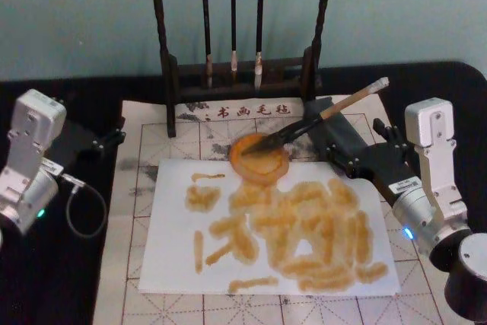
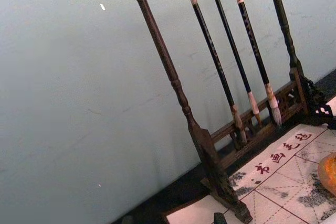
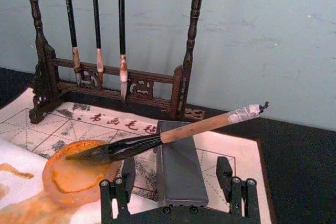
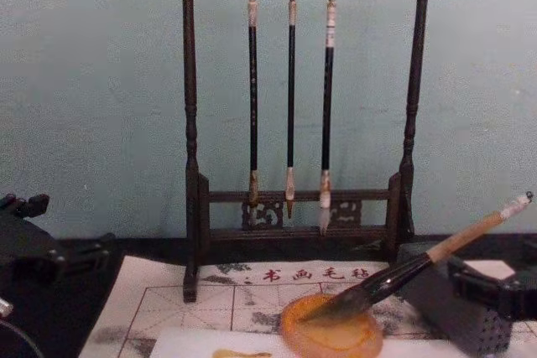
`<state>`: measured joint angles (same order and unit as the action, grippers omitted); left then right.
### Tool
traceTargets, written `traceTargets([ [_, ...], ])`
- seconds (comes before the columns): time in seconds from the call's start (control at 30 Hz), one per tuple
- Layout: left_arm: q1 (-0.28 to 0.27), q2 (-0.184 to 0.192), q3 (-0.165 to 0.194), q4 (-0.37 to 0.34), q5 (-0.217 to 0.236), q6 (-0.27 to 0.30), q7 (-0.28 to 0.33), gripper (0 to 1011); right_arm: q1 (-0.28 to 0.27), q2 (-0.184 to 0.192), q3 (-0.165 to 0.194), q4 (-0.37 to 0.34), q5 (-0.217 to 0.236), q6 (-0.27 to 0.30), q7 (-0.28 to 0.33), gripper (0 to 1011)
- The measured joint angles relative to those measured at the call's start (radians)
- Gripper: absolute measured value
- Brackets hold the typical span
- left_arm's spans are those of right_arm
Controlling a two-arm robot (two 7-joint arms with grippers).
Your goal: Pick up the brush from the inkstone, write on the paper, then place the brush back to its original position.
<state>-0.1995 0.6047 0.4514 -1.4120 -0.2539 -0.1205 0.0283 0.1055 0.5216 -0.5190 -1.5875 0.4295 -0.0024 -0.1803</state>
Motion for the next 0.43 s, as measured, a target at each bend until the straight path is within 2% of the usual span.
traceTargets([
  [0.43,0.000,0.000,0.000,0.000,0.000,0.000,0.000,1001,0.000,0.000,0.000,0.000,0.000,0.000,0.000,1002],
])
